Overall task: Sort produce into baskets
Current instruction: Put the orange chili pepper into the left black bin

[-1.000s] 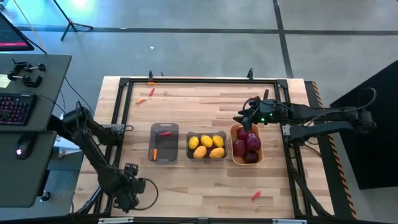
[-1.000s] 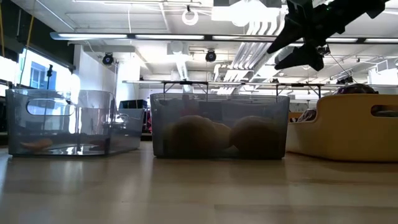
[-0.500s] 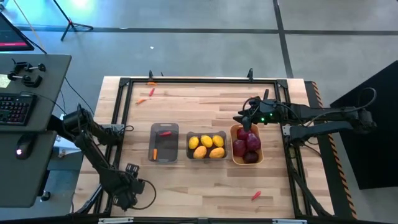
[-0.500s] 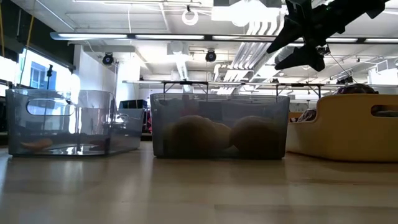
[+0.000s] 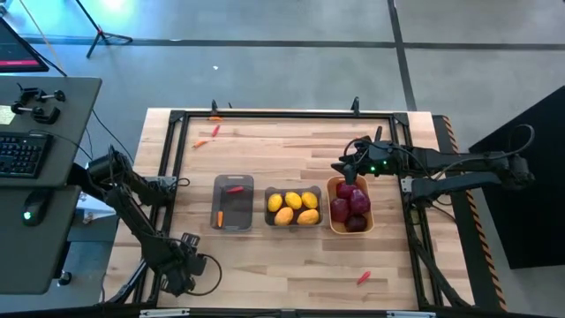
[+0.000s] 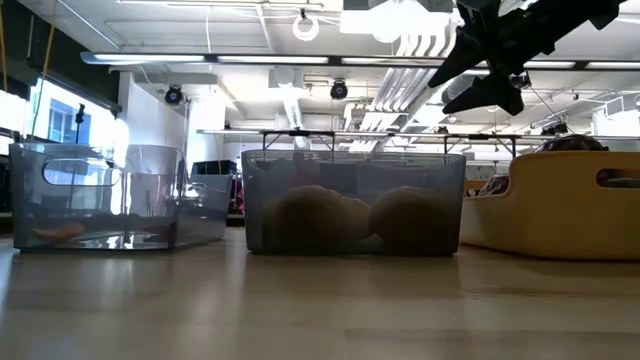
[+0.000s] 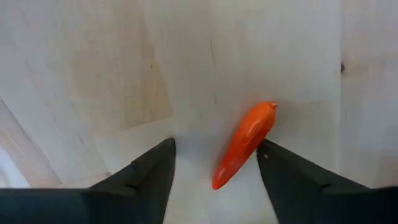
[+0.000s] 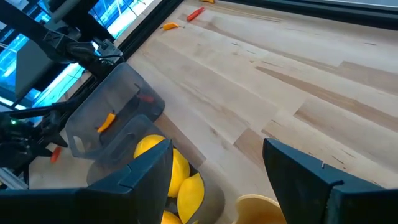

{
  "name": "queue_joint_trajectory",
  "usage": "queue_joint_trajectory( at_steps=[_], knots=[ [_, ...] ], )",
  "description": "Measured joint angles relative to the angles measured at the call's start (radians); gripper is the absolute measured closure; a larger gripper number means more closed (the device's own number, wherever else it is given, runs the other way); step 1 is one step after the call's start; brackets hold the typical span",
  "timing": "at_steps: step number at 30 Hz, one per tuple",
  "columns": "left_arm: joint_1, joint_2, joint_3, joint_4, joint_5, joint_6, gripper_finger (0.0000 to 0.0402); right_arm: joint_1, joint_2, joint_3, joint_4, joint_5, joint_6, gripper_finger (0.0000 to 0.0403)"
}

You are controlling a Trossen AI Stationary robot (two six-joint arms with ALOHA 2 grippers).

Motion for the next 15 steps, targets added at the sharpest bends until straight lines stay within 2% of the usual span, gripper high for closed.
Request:
queue_joint_trajectory(
  at_steps=[3, 9, 11, 15],
  knots=[
    [0.000, 0.002, 0.002, -0.011, -0.014, 0.006, 0.0244, 0.000, 0.000, 0.000, 0.000, 0.000, 0.000, 0.0163],
    [0.041, -0.007, 0.020, -0.038, 0.004, -0.059, 0.0377, 0.000, 0.000, 0.000, -0.007, 0.000, -0.011, 0.0163],
    [0.060, -0.035, 0.053, -0.050, 0.032, -0.046, 0.0391, 0.000, 0.000, 0.000, -0.013, -0.001, -0.020, 0.0163],
    [0.096, -0.151, 0.146, -0.132, 0.086, -0.001, 0.0373, 0.000, 0.000, 0.000, -0.021, 0.001, -0.044, 0.0163]
  ],
)
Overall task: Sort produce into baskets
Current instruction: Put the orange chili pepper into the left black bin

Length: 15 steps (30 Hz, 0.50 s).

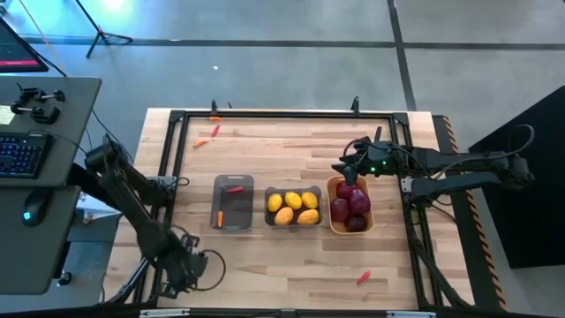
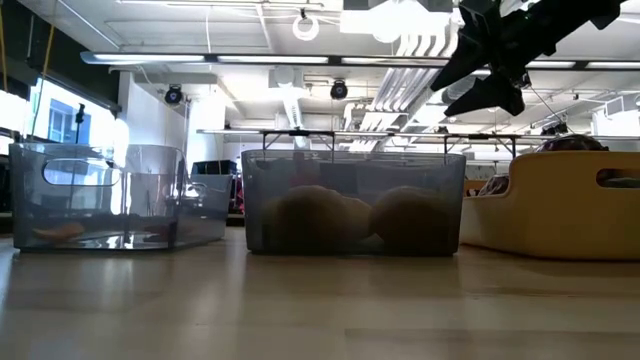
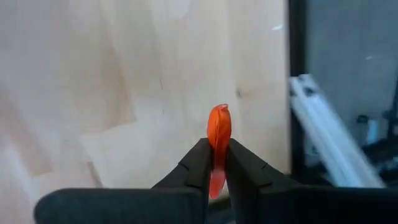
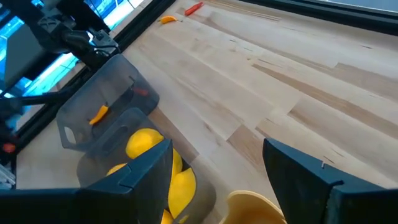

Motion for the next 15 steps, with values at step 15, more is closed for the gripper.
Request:
queue_joint_trajectory(
  at_steps=[15],
  knots=[
    [0.550, -0.215, 0.170, -0.175, -0.554, 0.136, 0.0363, 0.000, 0.000, 0.000, -0.016, 0.029, -0.027, 0.0163]
  ],
)
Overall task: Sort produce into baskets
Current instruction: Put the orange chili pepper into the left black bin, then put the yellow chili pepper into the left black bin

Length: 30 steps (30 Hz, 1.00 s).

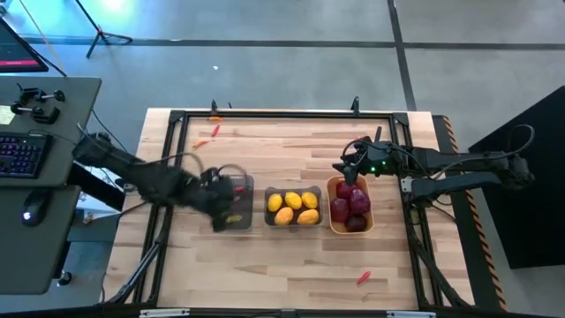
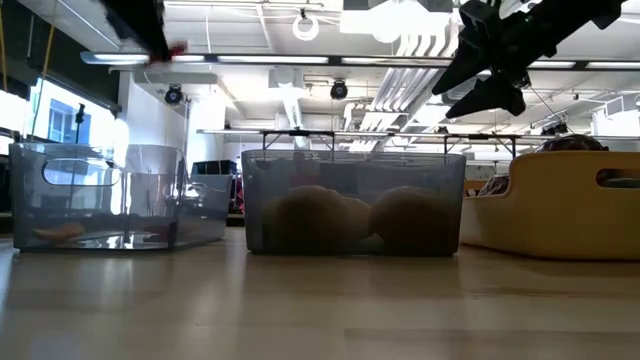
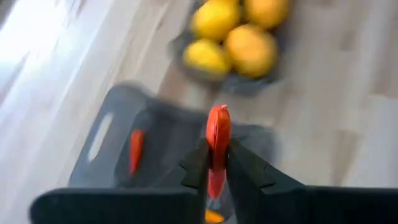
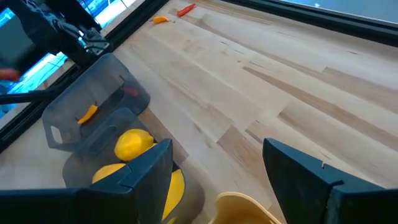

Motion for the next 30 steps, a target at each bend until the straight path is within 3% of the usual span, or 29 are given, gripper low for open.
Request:
queue_joint_trajectory(
  at_steps=[6, 13, 17, 21, 26, 30],
  knots=[
    [0.186, 0.023, -0.138, 0.029, 0.166, -0.002, 0.0282, 0.001, -0.001, 0.000, -0.005, -0.002, -0.002, 0.0163],
    [0.298, 0.020, -0.069, 0.032, 0.160, -0.037, 0.0192, 0.017, -0.054, 0.004, 0.042, -0.002, -0.075, 0.0163],
    [0.342, 0.018, 0.026, 0.034, 0.090, -0.049, 0.0168, -0.013, -0.084, 0.026, -0.057, 0.103, 0.056, 0.0163],
    [0.408, 0.017, 0.059, 0.062, 0.049, -0.056, 0.0163, -0.168, -0.020, 0.058, -0.297, 0.179, 0.136, 0.0163],
    [0.523, 0.030, 0.059, 0.139, 0.026, -0.047, 0.0163, -0.437, 0.166, 0.091, -0.379, 0.020, 0.065, 0.0163],
    [0.619, 0.050, 0.059, 0.220, 0.047, 0.051, 0.0163, -0.556, 0.329, 0.110, -0.351, -0.005, -0.020, 0.0163]
  ],
)
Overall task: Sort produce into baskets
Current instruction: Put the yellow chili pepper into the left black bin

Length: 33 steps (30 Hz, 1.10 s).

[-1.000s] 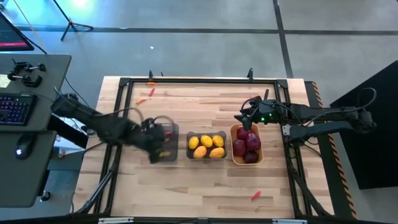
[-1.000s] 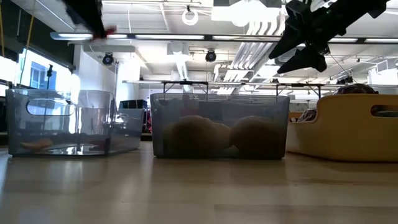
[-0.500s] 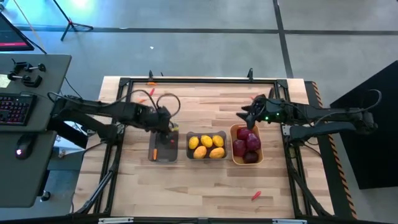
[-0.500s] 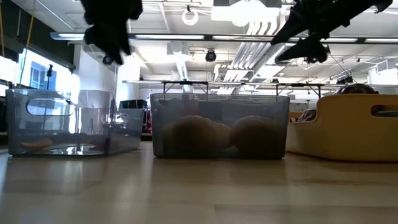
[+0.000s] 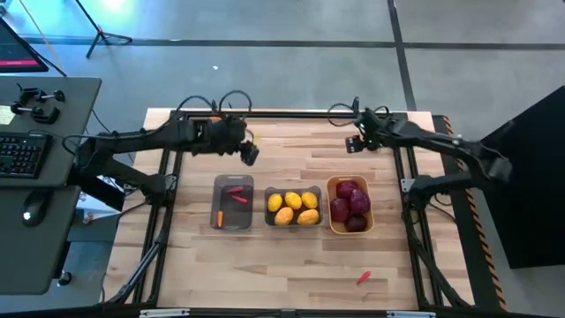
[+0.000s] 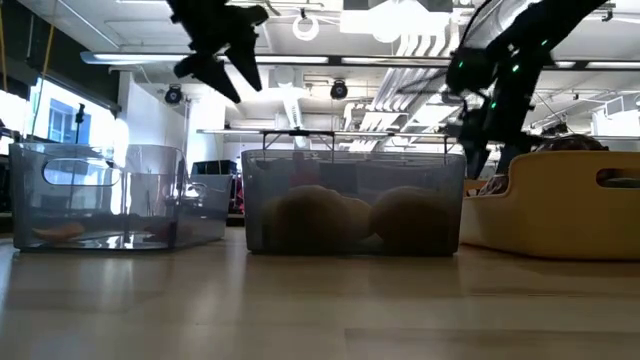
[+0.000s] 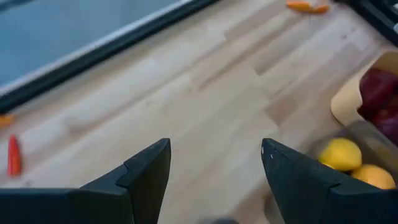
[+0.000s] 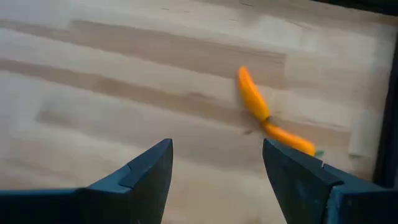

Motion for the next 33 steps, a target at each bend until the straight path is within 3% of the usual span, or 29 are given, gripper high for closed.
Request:
queue_joint_trajectory(
  at_steps=[4, 11, 16, 24, 29, 33],
  knots=[
    [0.087, 0.014, 0.000, 0.037, 0.045, 0.120, 0.0163, -0.081, 0.153, 0.051, 0.025, -0.019, -0.086, 0.0163],
    [0.191, 0.016, 0.000, 0.049, 0.039, 0.292, 0.0163, -0.177, 0.360, 0.172, 0.022, -0.038, -0.182, 0.0163],
    [0.232, 0.016, -0.001, 0.073, 0.060, 0.309, 0.0163, -0.191, 0.443, 0.237, -0.083, -0.051, -0.293, 0.0163],
    [0.281, 0.016, -0.001, 0.250, 0.067, 0.507, 0.0163, -0.201, 0.524, 0.247, -0.124, -0.061, -0.339, 0.0170],
    [0.319, 0.016, -0.001, 0.294, 0.070, 0.537, 0.0163, -0.208, 0.553, 0.250, -0.101, -0.072, -0.353, 0.0216],
    [0.339, 0.016, -0.001, 0.316, 0.101, 0.515, 0.0163, -0.220, 0.555, 0.250, -0.091, -0.111, -0.392, 0.0290]
  ],
)
